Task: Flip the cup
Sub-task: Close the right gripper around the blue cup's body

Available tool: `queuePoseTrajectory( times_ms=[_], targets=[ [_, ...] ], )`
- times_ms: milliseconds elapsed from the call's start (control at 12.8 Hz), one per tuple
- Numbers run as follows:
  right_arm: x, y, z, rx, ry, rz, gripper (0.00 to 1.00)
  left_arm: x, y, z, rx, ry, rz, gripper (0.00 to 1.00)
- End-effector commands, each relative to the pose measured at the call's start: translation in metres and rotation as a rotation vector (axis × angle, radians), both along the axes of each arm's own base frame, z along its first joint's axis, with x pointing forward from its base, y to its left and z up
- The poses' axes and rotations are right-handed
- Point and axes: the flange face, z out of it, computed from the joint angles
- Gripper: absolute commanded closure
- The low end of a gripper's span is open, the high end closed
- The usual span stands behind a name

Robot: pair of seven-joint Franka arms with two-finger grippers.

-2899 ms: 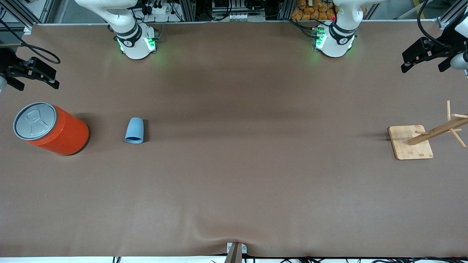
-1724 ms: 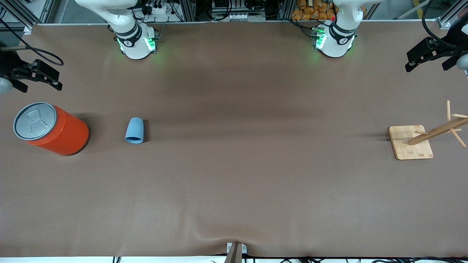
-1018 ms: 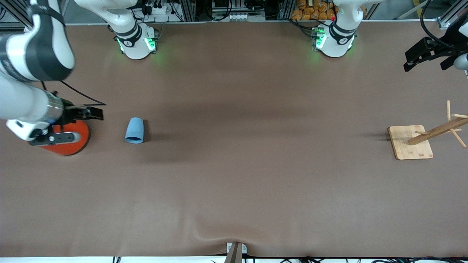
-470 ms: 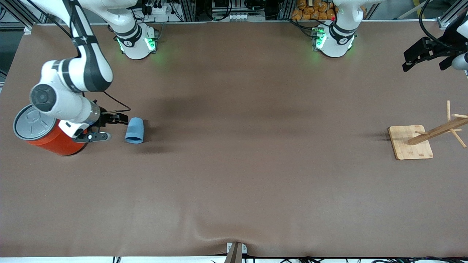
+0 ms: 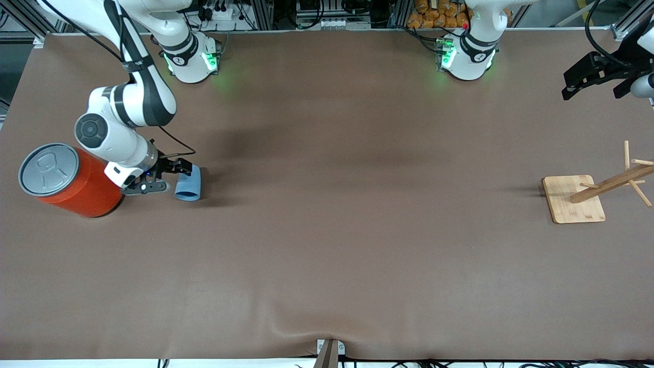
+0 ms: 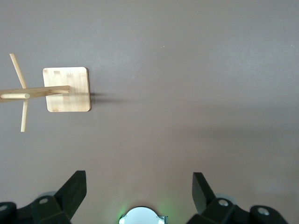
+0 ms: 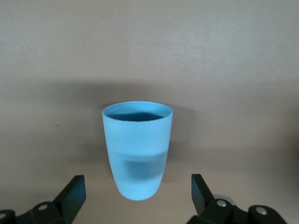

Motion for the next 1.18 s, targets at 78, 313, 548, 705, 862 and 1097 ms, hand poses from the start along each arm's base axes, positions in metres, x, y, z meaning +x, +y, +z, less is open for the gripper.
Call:
queuePoseTrajectory(
  times_ms=[78,313,548,705,862,1097],
  targets=[
    [-0.003,0.002,-0.026,0.009,-0.015,-0.018,0.00,-0.004,0.000,0.006,-0.001,-0.008,-0.014,0.00],
    [-0.001,0.003,-0.049,0.011,-0.024,-0.019,0.00,-0.004,0.001,0.006,-0.002,-0.010,-0.012,0.00],
    [-0.002,0.006,-0.066,0.011,-0.024,-0.016,0.12,-0.002,0.002,0.005,-0.001,-0.009,-0.010,0.00],
    [0.000,0.010,-0.064,0.012,-0.028,-0.007,0.67,-0.001,0.004,0.006,-0.002,-0.018,-0.008,0.00],
    [0.006,0.017,-0.055,0.017,-0.037,0.013,1.00,0.000,0.005,0.005,-0.003,-0.021,-0.005,0.00],
    [0.042,0.055,-0.010,0.037,-0.011,0.085,1.00,0.000,0.008,0.005,-0.001,-0.021,0.000,0.00]
  ],
)
